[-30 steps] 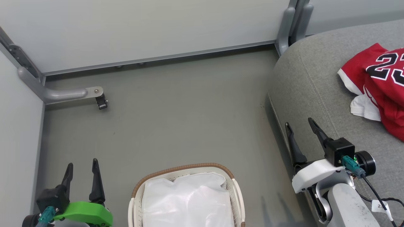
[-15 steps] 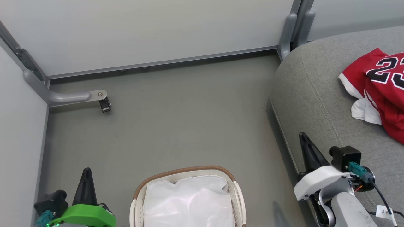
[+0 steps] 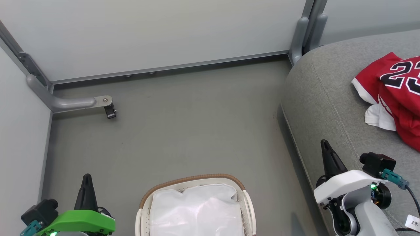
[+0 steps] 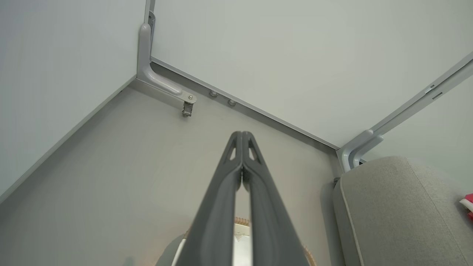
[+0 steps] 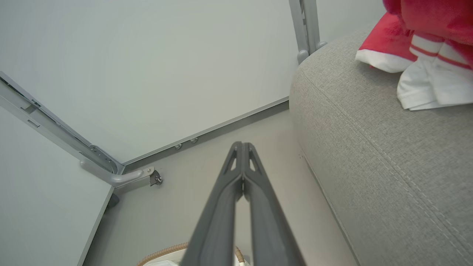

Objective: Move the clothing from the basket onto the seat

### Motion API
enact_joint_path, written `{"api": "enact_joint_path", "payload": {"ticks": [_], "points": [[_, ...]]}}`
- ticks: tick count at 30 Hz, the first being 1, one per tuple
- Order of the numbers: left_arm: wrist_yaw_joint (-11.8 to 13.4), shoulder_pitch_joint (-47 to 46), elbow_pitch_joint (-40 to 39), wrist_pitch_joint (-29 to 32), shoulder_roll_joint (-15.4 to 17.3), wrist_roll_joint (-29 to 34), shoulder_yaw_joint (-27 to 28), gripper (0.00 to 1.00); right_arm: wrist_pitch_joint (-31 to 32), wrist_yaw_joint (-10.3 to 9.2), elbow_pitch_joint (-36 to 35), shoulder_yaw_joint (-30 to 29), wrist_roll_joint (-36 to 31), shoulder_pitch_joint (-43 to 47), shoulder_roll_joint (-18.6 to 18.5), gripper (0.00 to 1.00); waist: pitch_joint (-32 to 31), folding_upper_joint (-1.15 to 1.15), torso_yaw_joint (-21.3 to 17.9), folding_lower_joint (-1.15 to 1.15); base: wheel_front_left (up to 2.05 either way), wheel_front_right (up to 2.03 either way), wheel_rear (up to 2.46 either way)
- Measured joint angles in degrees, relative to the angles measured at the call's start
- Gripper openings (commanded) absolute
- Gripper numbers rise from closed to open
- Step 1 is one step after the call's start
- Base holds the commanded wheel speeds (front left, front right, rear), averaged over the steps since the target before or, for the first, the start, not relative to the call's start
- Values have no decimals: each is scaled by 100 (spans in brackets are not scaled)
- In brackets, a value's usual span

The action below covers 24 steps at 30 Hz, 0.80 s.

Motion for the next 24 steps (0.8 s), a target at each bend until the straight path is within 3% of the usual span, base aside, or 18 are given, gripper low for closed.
{"api": "enact_joint_path", "payload": {"ticks": [24], "points": [[0, -60, -200, 503, -11, -1871, 79, 0, 503, 0, -207, -257, 2053, 131, -5, 0, -107, 0, 18, 0, 0, 0, 0]]}}
